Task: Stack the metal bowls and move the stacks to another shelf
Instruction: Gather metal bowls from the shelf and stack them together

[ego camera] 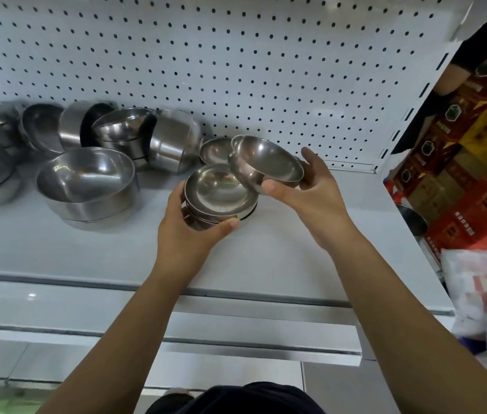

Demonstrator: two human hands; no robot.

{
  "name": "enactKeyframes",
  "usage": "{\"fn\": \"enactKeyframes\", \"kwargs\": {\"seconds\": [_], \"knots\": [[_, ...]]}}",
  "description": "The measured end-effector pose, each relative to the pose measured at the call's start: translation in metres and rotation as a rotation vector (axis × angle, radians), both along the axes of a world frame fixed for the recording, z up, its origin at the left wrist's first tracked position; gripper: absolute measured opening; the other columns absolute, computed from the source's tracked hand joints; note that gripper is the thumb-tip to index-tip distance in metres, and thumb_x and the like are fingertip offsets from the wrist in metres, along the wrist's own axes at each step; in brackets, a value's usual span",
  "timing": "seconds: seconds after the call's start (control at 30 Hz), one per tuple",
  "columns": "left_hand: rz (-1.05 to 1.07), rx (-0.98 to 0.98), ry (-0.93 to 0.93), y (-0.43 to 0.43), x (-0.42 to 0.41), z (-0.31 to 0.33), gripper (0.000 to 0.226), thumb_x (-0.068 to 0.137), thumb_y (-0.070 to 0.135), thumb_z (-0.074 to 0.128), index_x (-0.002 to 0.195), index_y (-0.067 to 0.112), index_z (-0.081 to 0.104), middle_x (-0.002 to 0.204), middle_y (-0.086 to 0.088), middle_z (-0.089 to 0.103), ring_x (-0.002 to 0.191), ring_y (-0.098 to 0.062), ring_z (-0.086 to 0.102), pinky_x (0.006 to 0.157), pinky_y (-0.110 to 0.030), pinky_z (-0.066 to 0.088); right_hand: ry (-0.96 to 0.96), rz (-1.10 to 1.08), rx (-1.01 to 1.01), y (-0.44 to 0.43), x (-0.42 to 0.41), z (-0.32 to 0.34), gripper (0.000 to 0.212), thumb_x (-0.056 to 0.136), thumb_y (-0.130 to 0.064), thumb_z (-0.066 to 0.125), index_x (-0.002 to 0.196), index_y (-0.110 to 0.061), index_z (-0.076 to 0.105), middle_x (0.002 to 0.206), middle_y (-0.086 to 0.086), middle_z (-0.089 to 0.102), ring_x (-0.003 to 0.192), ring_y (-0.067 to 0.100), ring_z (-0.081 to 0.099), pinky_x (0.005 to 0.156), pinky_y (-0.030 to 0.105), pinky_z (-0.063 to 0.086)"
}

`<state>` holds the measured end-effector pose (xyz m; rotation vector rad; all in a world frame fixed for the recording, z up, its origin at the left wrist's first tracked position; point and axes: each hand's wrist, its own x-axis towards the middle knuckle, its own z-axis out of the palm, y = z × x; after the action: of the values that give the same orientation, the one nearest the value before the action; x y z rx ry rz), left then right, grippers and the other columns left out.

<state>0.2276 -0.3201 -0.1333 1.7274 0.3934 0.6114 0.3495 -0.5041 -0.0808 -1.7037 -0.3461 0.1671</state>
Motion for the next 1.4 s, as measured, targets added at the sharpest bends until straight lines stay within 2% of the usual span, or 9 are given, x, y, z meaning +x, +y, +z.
{"fn": "enactKeyframes", "kwargs": {"seconds": [0.1, 0.4, 0.63, 0.77, 0.93, 1.07, 1.17, 1.23, 1.4], "knots": [[0.005, -0.002, -0.013, -0.001, -0.001, 0.0, 0.096, 0.062, 0.033, 0.098, 0.142, 0.041, 0.046, 0.131, 0.017, 0.063, 0.119, -0.005, 0.063, 0.103, -0.032, 0.054, -0.011, 0.129, -0.018, 0.011, 0.001, 0.004, 0.123, 0.059, -0.036, 0.099, 0.16, -0.026, 0.029, 0.15, -0.011, 0.052, 0.141, 0.006, 0.047, 0.115, 0.033, 0.044], [-0.033, -0.02, -0.03, 0.001, -0.002, 0.003, 0.095, 0.065, 0.025, 0.097, 0.144, 0.04, 0.047, 0.131, 0.017, 0.064, 0.119, -0.003, 0.063, 0.1, -0.025, 0.054, -0.027, 0.384, -0.064, 0.025, 0.009, 0.002, 0.118, 0.057, -0.038, 0.093, 0.157, -0.04, 0.031, 0.149, -0.014, 0.051, 0.137, -0.001, 0.05, 0.094, 0.009, 0.048], [-0.034, -0.038, -0.018, 0.002, 0.0, 0.001, 0.095, 0.064, 0.028, 0.097, 0.144, 0.04, 0.047, 0.133, 0.013, 0.064, 0.12, -0.007, 0.064, 0.1, -0.028, 0.055, -0.028, 0.536, -0.085, 0.026, 0.02, -0.005, 0.111, 0.068, -0.027, 0.093, 0.156, -0.049, 0.027, 0.156, -0.017, 0.044, 0.144, 0.004, 0.043, 0.117, 0.032, 0.042], [-0.032, -0.028, -0.012, 0.003, 0.001, 0.0, 0.098, 0.063, 0.031, 0.097, 0.145, 0.041, 0.046, 0.134, 0.012, 0.063, 0.121, -0.009, 0.064, 0.1, -0.031, 0.056, -0.015, 0.59, -0.066, 0.026, 0.023, -0.01, 0.11, 0.074, -0.027, 0.092, 0.159, -0.045, 0.025, 0.16, -0.018, 0.036, 0.148, 0.001, 0.036, 0.115, 0.023, 0.04], [-0.011, -0.03, -0.012, 0.007, -0.005, 0.001, 0.099, 0.061, 0.027, 0.099, 0.143, 0.044, 0.047, 0.132, 0.012, 0.065, 0.117, -0.011, 0.066, 0.099, -0.036, 0.057, 0.007, 0.641, -0.101, 0.032, 0.03, -0.02, 0.114, 0.066, -0.04, 0.092, 0.159, -0.043, 0.027, 0.156, -0.021, 0.041, 0.147, -0.003, 0.036, 0.125, 0.035, 0.03], [0.032, -0.027, -0.003, 0.014, -0.017, 0.002, 0.099, 0.056, 0.033, 0.097, 0.142, 0.043, 0.048, 0.128, 0.01, 0.068, 0.115, -0.011, 0.068, 0.099, -0.036, 0.057, 0.035, 0.687, -0.053, 0.037, 0.038, -0.011, 0.126, 0.054, -0.057, 0.096, 0.159, -0.039, 0.028, 0.158, -0.022, 0.042, 0.146, 0.0, 0.04, 0.117, 0.031, 0.039], [0.079, -0.021, 0.006, 0.021, -0.027, 0.006, 0.101, 0.054, 0.039, 0.093, 0.144, 0.043, 0.047, 0.128, 0.013, 0.067, 0.115, -0.006, 0.067, 0.097, -0.027, 0.056, 0.005, 0.445, 0.062, 0.042, 0.056, -0.007, 0.091, 0.063, -0.05, 0.093, 0.142, -0.031, 0.052, 0.135, -0.008, 0.066, 0.122, 0.008, 0.064, 0.106, 0.042, 0.052], [0.083, -0.021, 0.006, 0.024, -0.032, 0.007, 0.1, 0.057, 0.037, 0.093, 0.145, 0.044, 0.045, 0.127, 0.017, 0.065, 0.115, -0.002, 0.065, 0.094, -0.022, 0.055, -0.065, 0.261, 0.024, 0.046, 0.066, -0.009, 0.063, 0.077, -0.038, 0.088, 0.132, -0.027, 0.062, 0.117, -0.005, 0.07, 0.104, 0.003, 0.068, 0.088, 0.032, 0.057], [0.046, -0.024, -0.013, 0.025, -0.037, 0.003, 0.1, 0.068, 0.033, 0.092, 0.15, 0.042, 0.035, 0.137, 0.015, 0.06, 0.123, -0.008, 0.063, 0.104, -0.032, 0.053, -0.187, 0.113, -0.125, 0.054, 0.078, -0.04, 0.04, 0.086, -0.038, 0.082, 0.123, -0.032, 0.067, 0.131, -0.004, 0.062, 0.115, 0.008, 0.061, 0.08, 0.013, 0.046]]}}
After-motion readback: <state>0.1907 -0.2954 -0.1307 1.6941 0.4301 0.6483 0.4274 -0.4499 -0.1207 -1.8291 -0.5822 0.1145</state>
